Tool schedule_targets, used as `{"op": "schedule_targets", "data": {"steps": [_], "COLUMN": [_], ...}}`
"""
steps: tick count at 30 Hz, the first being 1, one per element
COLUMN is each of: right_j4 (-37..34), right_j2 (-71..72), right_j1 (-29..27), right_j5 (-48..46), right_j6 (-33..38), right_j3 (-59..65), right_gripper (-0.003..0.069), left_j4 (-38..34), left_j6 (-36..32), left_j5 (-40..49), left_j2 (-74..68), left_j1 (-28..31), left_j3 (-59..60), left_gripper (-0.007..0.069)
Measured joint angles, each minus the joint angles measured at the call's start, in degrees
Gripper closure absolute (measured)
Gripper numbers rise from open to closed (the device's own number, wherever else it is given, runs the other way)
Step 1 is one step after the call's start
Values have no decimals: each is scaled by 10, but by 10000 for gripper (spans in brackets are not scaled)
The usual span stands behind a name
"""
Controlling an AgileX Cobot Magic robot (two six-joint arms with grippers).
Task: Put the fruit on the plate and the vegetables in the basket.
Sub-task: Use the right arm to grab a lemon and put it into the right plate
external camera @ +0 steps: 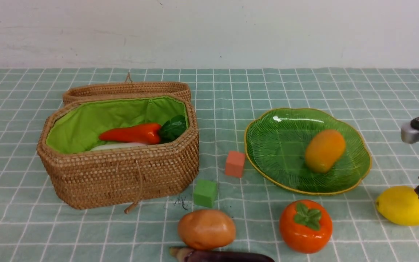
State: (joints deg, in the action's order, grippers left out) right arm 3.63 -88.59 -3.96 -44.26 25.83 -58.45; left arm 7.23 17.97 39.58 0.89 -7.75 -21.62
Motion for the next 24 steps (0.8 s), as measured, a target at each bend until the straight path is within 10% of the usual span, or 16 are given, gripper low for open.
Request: {"op": "schedule_targets", "data": {"steps": [11,24], "right_j4": [-130,-129], "right_j2": [-53,-18], "right_j1": [0,-1], "right_j5": [17,2], "right_j6": [293,338], "right_j3": [-4,-43], "right_gripper": [9,219], "left_j4": [0,0], "left_j6": [0,0], "left_j5": [0,0], "left_j2": [0,0], "left_j1": [0,0], "left_j3": [0,0], "left_gripper": [578,564]}}
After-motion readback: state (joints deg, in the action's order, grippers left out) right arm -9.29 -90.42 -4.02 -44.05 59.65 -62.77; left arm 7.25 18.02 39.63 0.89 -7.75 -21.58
